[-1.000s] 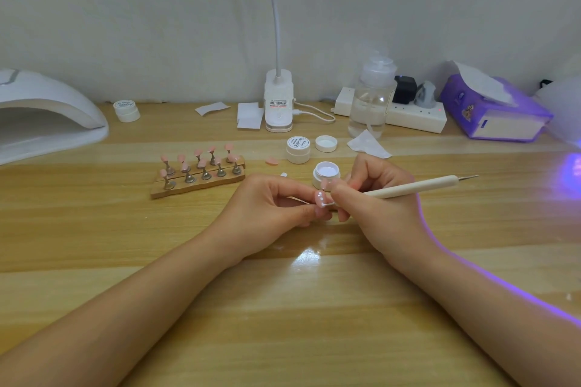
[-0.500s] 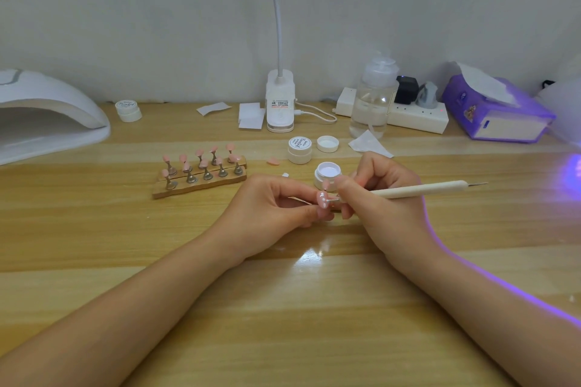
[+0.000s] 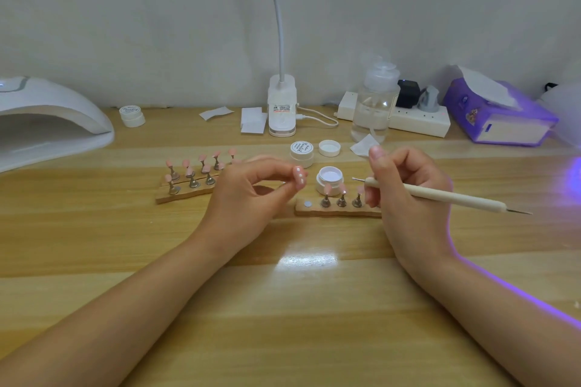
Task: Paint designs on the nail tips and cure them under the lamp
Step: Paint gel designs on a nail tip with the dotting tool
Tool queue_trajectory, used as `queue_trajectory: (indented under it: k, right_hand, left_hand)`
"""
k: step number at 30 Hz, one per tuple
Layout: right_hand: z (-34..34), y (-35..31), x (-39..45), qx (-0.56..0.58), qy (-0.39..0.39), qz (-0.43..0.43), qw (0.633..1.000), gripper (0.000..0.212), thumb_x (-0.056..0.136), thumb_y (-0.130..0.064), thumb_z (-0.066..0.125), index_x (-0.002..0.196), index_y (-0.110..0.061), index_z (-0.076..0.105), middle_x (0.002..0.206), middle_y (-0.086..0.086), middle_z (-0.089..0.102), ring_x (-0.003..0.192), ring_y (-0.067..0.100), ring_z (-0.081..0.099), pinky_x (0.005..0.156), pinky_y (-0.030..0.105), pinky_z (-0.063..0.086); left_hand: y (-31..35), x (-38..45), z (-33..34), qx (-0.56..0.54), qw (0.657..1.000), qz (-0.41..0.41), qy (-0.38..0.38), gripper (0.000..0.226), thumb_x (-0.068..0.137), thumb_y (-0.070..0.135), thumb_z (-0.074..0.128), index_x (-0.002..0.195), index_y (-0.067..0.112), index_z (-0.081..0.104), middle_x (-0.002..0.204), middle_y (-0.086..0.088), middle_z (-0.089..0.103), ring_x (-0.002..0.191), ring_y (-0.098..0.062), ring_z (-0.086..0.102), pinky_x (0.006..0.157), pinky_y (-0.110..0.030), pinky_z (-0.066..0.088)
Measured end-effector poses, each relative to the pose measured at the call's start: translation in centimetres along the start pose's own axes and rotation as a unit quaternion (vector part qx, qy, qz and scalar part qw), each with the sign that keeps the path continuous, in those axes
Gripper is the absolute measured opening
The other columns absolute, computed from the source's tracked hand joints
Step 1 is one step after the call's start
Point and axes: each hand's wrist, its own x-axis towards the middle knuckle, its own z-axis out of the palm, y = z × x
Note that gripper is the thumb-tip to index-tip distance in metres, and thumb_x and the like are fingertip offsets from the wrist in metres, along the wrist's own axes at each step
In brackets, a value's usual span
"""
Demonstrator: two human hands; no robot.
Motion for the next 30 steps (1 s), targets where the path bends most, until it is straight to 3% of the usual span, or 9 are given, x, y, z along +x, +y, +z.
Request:
queue_trajectory:
  k: [2,7,10,12,20,25,30]
  right_hand:
    - [0.0,0.2,0.0,-0.001,-0.003,-0.005,1.000,0.034,0.085,-0.023,0.060,0.056,-0.019,0.044,0.042,-0.004,0.050,0.041,0.005,0.046,0.045,0.015,0.040]
    - [0.0,0.4,0.1,-0.012,0.004,-0.006,1.000,0.034,0.088,-0.018,0.059,0.057,-0.015,0.044,0.043,-0.004,0.050,0.042,0.004,0.046,0.045,0.015,0.040]
    - [0.0,0.4,0.1,-0.016,0.008,0.000,1.000,0.034,0.087,-0.018,0.059,0.057,-0.015,0.044,0.043,-0.004,0.050,0.041,0.003,0.046,0.044,0.014,0.039]
    - [0.1,0.4,0.1,-0.017,0.011,0.004,1.000,0.034,0.087,-0.018,0.060,0.057,-0.014,0.043,0.044,-0.002,0.050,0.040,0.003,0.044,0.043,0.013,0.037]
    - [0.1,0.5,0.2,-0.019,0.009,0.003,1.000,0.034,0.087,-0.017,0.060,0.057,-0.013,0.044,0.045,0.000,0.050,0.041,0.003,0.045,0.043,0.012,0.037]
    - [0.0,0.4,0.2,-0.020,0.012,0.003,1.000,0.035,0.085,-0.018,0.061,0.056,-0.012,0.043,0.045,0.001,0.048,0.042,0.006,0.044,0.044,0.014,0.037]
    - [0.1,-0.4,0.7,-0.017,0.022,0.000,1.000,0.037,0.084,-0.021,0.063,0.055,-0.014,0.041,0.041,-0.006,0.044,0.037,0.001,0.040,0.041,0.013,0.035]
  left_hand:
    - [-0.2,0.0,0.1,0.019,1.000,-0.012,-0.012,0.022,0.074,0.007,0.072,0.079,0.028,0.067,0.079,0.016,0.070,0.080,-0.001,0.066,0.074,-0.019,0.053]
    - [-0.3,0.2,0.5,0.065,0.996,-0.026,-0.048,0.042,0.072,0.009,0.074,0.102,0.031,0.057,0.077,0.015,0.070,0.086,0.000,0.064,0.091,-0.023,0.043]
    - [-0.4,0.2,0.6,0.073,0.996,-0.023,-0.056,0.040,0.071,0.007,0.076,0.095,0.033,0.058,0.074,0.019,0.070,0.080,0.008,0.061,0.078,-0.002,0.036]
    - [-0.4,0.2,0.7,0.092,0.994,-0.018,-0.055,0.039,0.070,0.007,0.076,0.090,0.035,0.058,0.070,0.022,0.068,0.079,0.013,0.059,0.074,0.003,0.031]
    - [-0.7,0.2,0.8,0.114,0.991,-0.025,-0.065,0.037,0.069,0.013,0.078,0.084,0.039,0.056,0.069,0.029,0.066,0.079,0.015,0.058,0.079,0.000,0.032]
    - [-0.9,0.1,0.9,0.112,0.992,-0.023,-0.054,0.044,0.069,0.016,0.078,0.095,0.042,0.055,0.073,0.026,0.068,0.084,0.013,0.060,0.080,0.001,0.033]
    - [-0.9,0.3,1.0,0.079,0.994,-0.030,-0.069,0.048,0.071,0.009,0.075,0.100,0.038,0.051,0.078,0.021,0.069,0.076,0.006,0.064,0.075,-0.001,0.039]
